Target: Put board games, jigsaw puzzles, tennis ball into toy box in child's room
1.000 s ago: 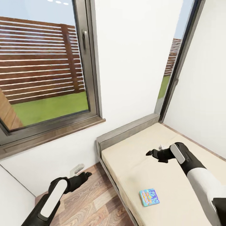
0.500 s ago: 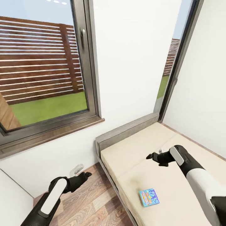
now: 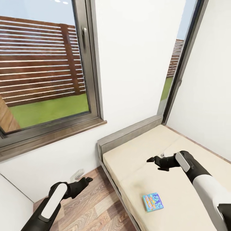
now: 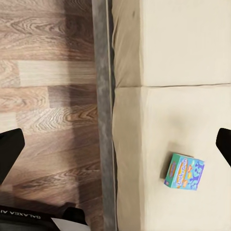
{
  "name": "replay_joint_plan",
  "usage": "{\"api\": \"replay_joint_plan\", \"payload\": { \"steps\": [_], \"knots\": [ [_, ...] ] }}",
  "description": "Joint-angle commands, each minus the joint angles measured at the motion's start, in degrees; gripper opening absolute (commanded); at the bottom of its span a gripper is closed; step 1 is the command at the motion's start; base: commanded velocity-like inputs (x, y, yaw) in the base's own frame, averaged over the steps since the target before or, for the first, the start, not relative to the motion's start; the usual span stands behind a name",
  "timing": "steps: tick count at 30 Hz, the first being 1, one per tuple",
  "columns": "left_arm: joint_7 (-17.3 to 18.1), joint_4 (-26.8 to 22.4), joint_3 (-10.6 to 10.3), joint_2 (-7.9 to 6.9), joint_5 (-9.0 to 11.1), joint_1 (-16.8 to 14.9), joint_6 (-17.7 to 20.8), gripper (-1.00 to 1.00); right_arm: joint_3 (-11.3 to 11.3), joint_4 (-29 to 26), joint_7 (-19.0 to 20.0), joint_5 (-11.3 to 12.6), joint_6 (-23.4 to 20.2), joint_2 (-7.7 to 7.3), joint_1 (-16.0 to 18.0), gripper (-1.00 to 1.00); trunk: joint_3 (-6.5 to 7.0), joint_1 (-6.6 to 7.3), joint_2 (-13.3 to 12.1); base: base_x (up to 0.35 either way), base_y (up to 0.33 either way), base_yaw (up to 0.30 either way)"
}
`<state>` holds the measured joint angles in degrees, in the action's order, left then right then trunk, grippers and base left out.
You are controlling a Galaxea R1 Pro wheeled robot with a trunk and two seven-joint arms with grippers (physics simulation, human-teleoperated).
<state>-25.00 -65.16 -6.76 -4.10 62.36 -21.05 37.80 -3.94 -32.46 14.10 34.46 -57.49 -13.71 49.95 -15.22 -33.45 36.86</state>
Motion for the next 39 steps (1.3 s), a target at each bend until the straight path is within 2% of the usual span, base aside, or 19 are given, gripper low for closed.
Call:
{"api": "replay_joint_plan", "payload": {
  "steps": [1,13,19,25,29,39],
  "knots": [
    [-0.58,-0.04,-0.14,-0.05,0.62,-0.04,-0.02,1.00,-0.26,-0.03,1.45,-0.60,-0.01,-0.32,-0.04,1.00,-0.28,-0.24,0.50,0.000,0.000,0.000],
    [-0.58,0.19,-0.15,-0.04,0.58,-0.05,-0.01,1.00,-0.32,-0.03,4.11,-0.83,0.28,-1.60,-0.93,1.00,-2.43,-2.88,5.31,0.000,0.000,-0.081],
    [-0.58,0.24,-0.12,-0.05,0.58,-0.05,-0.01,1.00,-0.34,0.07,4.42,-0.86,0.28,-2.18,-1.19,1.00,-3.51,-4.20,7.72,0.000,0.000,-0.212],
    [-0.64,0.33,-0.11,-0.07,0.57,-0.05,-0.02,1.00,-0.37,0.00,4.77,-0.82,0.22,-3.71,-2.26,1.00,-4.54,-5.51,10.12,0.000,0.000,-0.249],
    [-0.65,0.38,-0.10,-0.07,0.57,-0.05,-0.03,1.00,-0.40,-0.05,4.84,-0.81,0.16,-4.10,-2.75,1.00,-5.21,-6.39,11.73,0.000,0.000,-0.200],
    [-0.67,0.53,-0.10,-0.11,0.54,-0.05,-0.09,1.00,-0.43,0.34,4.95,-0.80,-0.16,-5.20,-4.06,1.00,-6.97,-8.59,15.74,0.000,0.000,-0.068]
  ]
}}
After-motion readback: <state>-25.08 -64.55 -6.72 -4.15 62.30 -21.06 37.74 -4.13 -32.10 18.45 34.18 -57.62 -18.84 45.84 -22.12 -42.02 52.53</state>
